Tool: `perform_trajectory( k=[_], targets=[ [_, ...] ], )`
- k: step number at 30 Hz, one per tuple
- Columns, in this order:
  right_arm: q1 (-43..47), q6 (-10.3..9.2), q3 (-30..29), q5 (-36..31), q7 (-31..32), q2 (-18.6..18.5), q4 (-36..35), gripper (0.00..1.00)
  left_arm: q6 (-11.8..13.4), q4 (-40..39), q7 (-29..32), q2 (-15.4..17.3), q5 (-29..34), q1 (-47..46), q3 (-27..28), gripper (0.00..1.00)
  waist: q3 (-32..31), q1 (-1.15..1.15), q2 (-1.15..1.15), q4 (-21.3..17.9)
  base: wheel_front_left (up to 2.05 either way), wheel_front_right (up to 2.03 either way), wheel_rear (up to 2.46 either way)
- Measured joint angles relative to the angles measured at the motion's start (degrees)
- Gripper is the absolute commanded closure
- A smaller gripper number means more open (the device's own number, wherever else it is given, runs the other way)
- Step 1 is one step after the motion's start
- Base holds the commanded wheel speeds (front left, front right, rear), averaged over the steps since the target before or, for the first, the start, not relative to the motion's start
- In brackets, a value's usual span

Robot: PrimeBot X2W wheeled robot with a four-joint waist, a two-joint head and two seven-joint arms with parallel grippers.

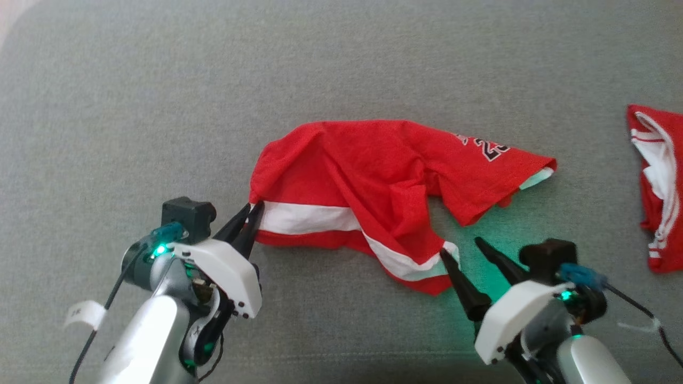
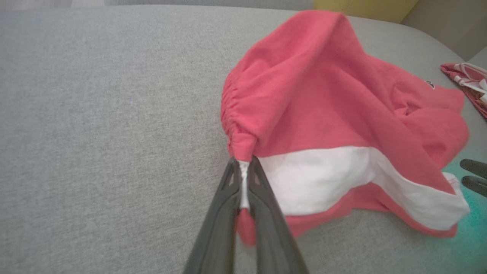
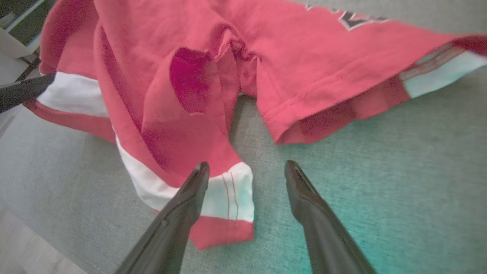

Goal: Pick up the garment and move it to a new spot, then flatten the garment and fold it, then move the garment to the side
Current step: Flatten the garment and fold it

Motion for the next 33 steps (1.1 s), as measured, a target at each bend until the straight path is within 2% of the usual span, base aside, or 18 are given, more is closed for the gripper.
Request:
perform_trajectory(
  k=[9,10,11,18,22,28,33],
  targets=[
    [-3.99,0.00,4.05,1.99,5.42,-1.67,5.21,0.00,-0.45,1.54,-1.03,-0.23,0.00,-1.72,-1.11,1.00,2.24,0.00,0.00,1.40,0.00,0.00,0.00],
    [-4.40,0.00,4.12,2.00,5.50,-1.68,5.39,0.29,-0.46,1.57,-1.04,-0.30,0.00,-1.90,-1.22,1.00,2.32,0.00,0.00,1.41,0.00,0.00,0.00],
    [-4.61,0.00,4.11,2.08,5.50,-1.67,5.47,1.00,-0.49,1.63,-1.10,-0.37,0.00,-2.00,-1.26,1.00,2.39,0.00,0.00,1.45,0.00,0.00,0.00],
    [-4.24,0.00,2.05,2.91,1.30,-1.56,3.87,1.00,-0.49,1.56,-2.98,-0.37,-0.11,-1.98,-1.15,1.00,2.08,0.00,0.00,1.30,0.00,0.00,0.00],
    [-3.67,0.00,-1.05,2.76,-2.46,-1.57,-1.59,1.00,-0.34,-1.30,-4.41,-0.09,-0.11,-1.97,-0.15,1.00,0.83,0.00,0.00,0.88,0.00,0.00,0.00],
    [-4.50,0.00,-5.77,0.89,-5.81,-2.08,-10.89,1.00,0.15,-9.62,-5.48,1.38,-0.09,-2.16,1.05,1.00,-1.92,0.00,0.00,0.22,0.00,0.00,0.00],
    [-10.16,0.00,-11.76,-0.44,-6.22,-4.37,-19.25,1.00,0.56,-17.90,-5.38,3.13,0.25,-5.96,2.70,1.00,-4.43,0.00,0.00,-0.18,0.00,0.00,0.00]
  ],
)
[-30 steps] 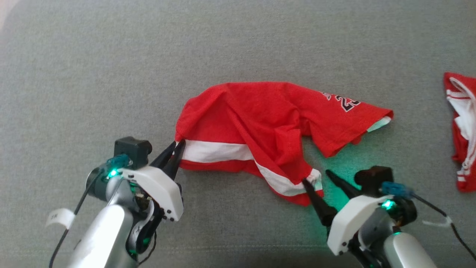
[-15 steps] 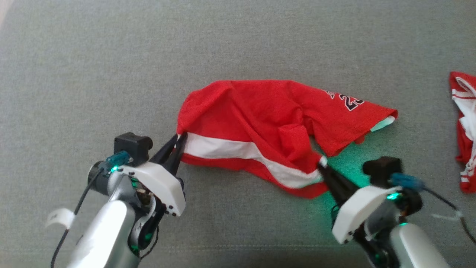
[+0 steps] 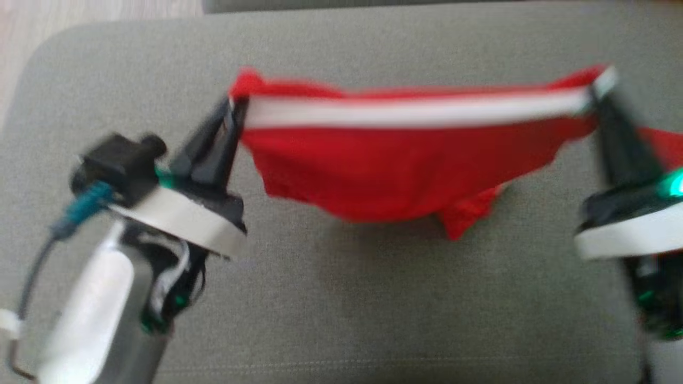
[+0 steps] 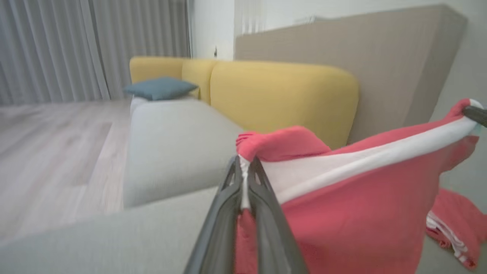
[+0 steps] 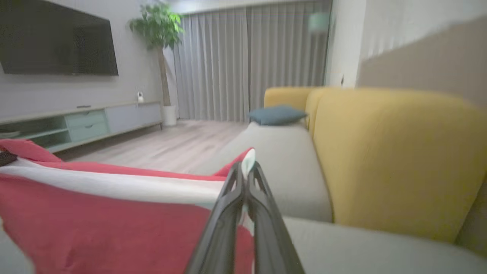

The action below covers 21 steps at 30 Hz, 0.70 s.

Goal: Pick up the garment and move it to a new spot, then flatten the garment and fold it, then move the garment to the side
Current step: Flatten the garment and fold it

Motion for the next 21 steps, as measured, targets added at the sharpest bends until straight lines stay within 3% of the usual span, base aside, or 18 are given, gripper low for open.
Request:
perform_trajectory(
  k=[6,10,16,21],
  targets=[
    [-7.28,0.00,-6.76,-1.21,2.59,-1.90,-10.00,1.00,-0.10,-9.03,2.02,1.24,0.35,-6.67,1.54,1.00,-2.15,0.00,0.00,-0.41,0.00,0.00,0.00],
    [-11.07,0.01,-8.44,-0.24,4.47,-2.79,-11.76,1.00,-0.19,-10.93,4.05,1.38,0.24,-9.20,1.64,1.00,-2.63,0.00,0.00,-0.77,0.00,0.00,0.00],
    [-12.60,0.01,-7.64,2.53,5.64,-2.80,-8.61,1.00,-1.23,-9.20,5.04,0.67,-2.47,-10.41,1.33,1.00,-1.87,0.00,0.00,-1.04,0.00,0.00,0.00],
    [-20.68,0.01,-3.33,5.70,5.25,-2.79,1.14,1.00,-3.71,1.56,4.15,-1.57,-4.85,-17.08,1.15,1.00,0.71,0.00,0.00,-1.28,0.00,0.00,0.00]
  ],
)
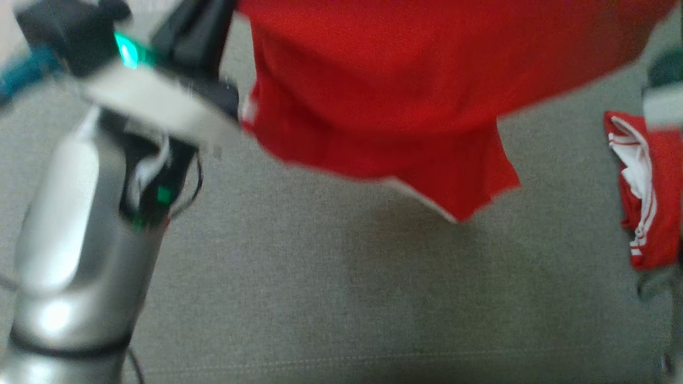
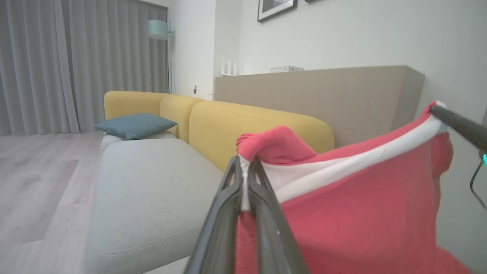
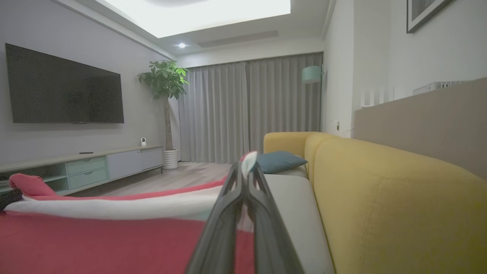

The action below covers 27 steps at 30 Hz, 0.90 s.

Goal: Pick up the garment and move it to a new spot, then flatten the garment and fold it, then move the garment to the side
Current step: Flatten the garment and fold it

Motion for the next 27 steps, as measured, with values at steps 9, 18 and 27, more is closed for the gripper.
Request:
perform_trajectory(
  k=[9,18,27],
  targets=[
    [-27.74,-0.01,8.47,1.87,-11.99,1.42,28.03,1.00,-3.85,31.09,-15.47,-5.69,-2.98,-23.27,2.53,1.00,5.25,0.00,0.00,-0.96,0.00,0.00,0.00],
    [-34.60,0.00,21.02,5.91,-23.95,7.98,58.28,1.00,-4.66,62.94,-22.92,-9.16,-3.54,-29.43,5.09,1.00,7.97,0.00,0.00,-4.02,0.00,0.00,0.00],
    [-26.19,-0.01,29.29,15.06,-27.66,9.18,74.29,1.00,-4.90,77.83,-22.93,-12.44,-6.05,-22.84,3.94,1.00,11.72,0.00,0.00,-3.87,0.00,0.00,0.00]
  ],
)
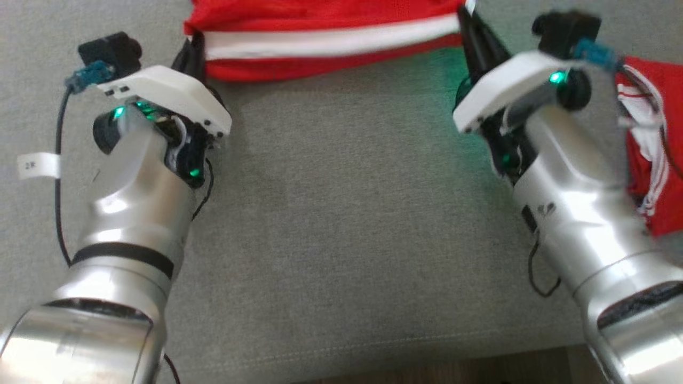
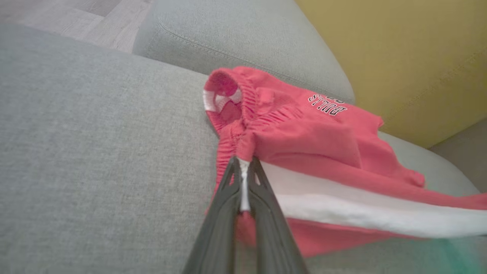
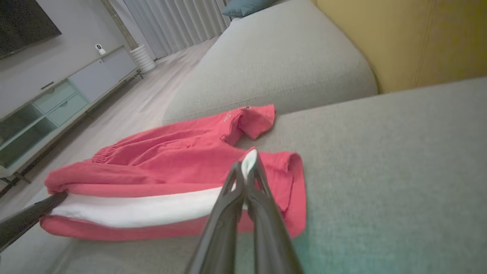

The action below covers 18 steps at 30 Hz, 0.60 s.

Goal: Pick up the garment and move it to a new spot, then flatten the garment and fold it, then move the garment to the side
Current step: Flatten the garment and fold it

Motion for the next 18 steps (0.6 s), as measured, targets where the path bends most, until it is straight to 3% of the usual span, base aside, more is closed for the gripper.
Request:
perform_trajectory(
  k=[3,8,12,18],
  targets=[
    [2.14,0.01,1.31,2.34,-1.63,0.09,0.26,1.00,-0.01,-1.68,-0.07,0.02,-0.31,1.93,-1.89,1.00,-0.21,0.01,0.00,0.55,0.00,0.00,0.00],
    [9.70,0.01,2.43,4.11,-3.45,-1.01,-3.98,1.00,-0.02,-12.46,-0.25,0.02,-1.90,12.32,-5.04,1.00,-2.65,0.00,0.00,0.92,0.00,0.00,0.00],
    [19.57,0.01,1.27,3.90,-3.94,-4.78,-11.65,1.00,-0.02,-21.26,-0.25,0.70,-1.10,23.22,-7.55,1.00,-5.06,0.00,0.00,1.26,0.00,0.00,0.00],
    [37.35,0.00,-6.61,-0.40,-4.05,-8.00,-27.52,1.00,0.03,-34.23,-0.24,3.34,0.67,36.88,-9.64,1.00,-8.73,0.00,0.00,2.46,0.00,0.00,0.00]
  ],
)
